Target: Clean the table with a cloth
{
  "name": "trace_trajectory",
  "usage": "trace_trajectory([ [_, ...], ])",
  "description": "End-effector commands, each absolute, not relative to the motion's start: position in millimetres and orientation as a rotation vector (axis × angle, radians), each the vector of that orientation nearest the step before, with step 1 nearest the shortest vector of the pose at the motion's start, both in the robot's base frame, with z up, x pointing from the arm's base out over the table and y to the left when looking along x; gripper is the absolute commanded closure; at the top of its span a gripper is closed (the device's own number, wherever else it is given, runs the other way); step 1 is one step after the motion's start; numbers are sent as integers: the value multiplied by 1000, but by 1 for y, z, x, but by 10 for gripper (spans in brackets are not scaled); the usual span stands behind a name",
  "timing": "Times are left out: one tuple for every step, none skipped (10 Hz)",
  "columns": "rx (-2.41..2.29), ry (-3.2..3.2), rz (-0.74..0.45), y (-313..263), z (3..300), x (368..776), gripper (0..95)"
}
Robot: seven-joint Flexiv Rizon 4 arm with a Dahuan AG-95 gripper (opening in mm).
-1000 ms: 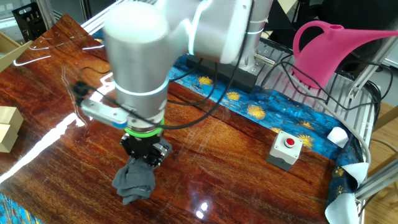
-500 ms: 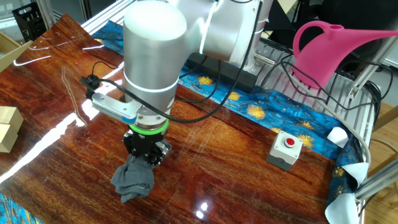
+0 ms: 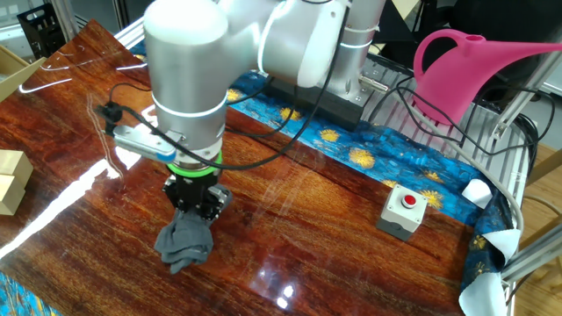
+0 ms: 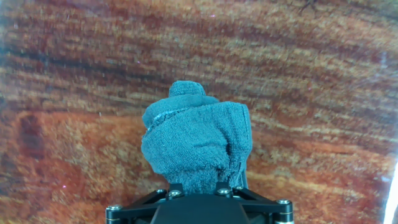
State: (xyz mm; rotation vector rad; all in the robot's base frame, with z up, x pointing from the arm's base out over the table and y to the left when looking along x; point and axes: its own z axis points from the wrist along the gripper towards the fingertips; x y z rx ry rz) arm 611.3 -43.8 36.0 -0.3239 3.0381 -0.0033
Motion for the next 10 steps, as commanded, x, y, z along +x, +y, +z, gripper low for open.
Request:
trace_trajectory([
  [-309, 3026, 4, -41, 29, 606, 950],
  [-292, 3002, 5, -40, 23, 601, 950],
  [-277, 3002, 3, -38, 21, 599, 950],
  [-249, 2998, 20, -35, 18, 595, 950],
  [-220, 2992, 23, -29, 16, 592, 950],
  [-181, 2986, 26, -24, 15, 590, 950],
  [-115, 2981, 49, -16, 14, 589, 950],
  [-77, 2982, 54, -10, 14, 589, 950],
  [-32, 2982, 63, -2, 14, 589, 950],
  [5, 2978, 78, 3, 15, 589, 950],
])
